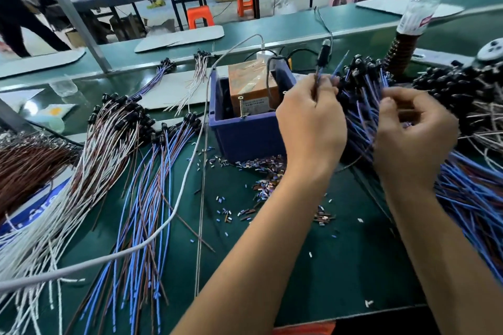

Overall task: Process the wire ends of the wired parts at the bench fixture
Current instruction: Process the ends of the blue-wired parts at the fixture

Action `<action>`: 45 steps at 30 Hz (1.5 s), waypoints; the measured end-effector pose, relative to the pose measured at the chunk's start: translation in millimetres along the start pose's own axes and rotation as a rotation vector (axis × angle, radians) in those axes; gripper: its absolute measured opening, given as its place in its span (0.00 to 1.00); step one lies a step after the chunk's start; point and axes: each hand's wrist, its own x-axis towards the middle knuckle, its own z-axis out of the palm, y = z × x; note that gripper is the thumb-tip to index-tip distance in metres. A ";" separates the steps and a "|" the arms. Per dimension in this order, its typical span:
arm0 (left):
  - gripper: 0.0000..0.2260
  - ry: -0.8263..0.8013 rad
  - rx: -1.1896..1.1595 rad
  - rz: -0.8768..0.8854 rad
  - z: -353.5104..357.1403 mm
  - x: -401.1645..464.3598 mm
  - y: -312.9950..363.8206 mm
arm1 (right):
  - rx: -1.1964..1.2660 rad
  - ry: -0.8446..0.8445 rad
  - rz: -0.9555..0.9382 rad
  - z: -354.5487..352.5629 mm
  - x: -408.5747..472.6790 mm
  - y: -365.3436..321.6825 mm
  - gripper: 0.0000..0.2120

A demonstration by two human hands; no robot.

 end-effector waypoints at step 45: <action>0.25 -0.265 0.474 0.404 93.1 40.5 -44.6 | -0.577 -0.405 -0.053 -82.3 41.1 23.2 0.04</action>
